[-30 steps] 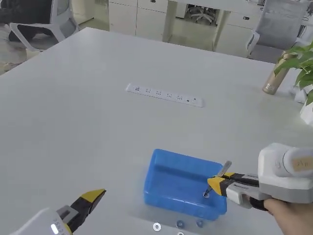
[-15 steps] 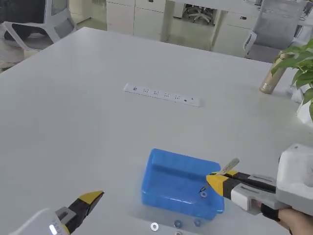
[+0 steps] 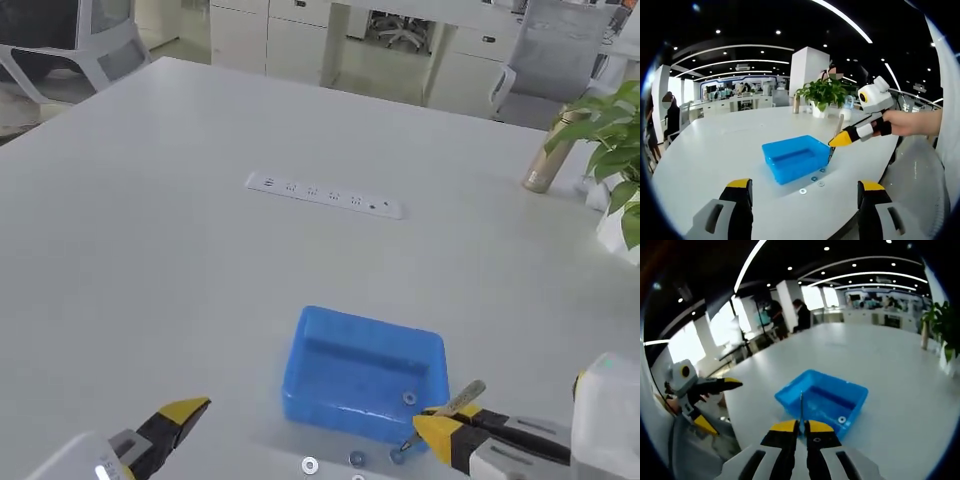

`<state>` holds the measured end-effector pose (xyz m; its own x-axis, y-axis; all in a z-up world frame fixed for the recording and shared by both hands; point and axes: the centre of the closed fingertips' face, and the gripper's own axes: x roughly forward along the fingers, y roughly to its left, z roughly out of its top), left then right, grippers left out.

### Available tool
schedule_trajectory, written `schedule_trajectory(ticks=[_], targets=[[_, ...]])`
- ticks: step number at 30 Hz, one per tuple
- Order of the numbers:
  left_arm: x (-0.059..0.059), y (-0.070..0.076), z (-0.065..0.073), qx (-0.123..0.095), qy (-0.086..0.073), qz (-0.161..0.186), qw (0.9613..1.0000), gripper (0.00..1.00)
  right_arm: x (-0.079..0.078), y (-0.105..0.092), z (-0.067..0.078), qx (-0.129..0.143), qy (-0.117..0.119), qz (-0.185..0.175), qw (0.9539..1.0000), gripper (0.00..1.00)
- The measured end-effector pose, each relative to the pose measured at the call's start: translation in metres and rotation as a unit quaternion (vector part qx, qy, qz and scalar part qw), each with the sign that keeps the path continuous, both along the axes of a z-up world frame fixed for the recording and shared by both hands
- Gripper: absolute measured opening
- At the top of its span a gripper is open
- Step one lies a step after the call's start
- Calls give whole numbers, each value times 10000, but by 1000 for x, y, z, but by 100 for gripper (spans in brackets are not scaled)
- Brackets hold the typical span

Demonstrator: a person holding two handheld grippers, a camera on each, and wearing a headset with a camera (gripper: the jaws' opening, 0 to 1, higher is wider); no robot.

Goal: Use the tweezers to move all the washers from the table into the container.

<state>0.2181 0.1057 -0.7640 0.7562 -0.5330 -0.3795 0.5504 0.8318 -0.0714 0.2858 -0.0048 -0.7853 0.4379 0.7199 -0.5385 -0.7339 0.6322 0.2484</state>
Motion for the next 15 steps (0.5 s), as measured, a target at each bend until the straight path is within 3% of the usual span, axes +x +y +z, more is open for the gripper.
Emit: schedule_trajectory(ticks=[2,5,9,15], targets=[[0,-1,1,-21,-18,-21,10000,88,0,-1,-11,-101,54,-15,9999,3],[0,-2,1,-34,-33,-51,10000,87,0,1,-17,-370,-71,31,9993,3],[-1,-2,0,-18,-9,-68,10000,87,1,3,-21,-348,-32,-54,9994,3],[-1,-2,0,6,-3,-77,10000,86,7,3,-19,-433,-155,-89,9989,3]])
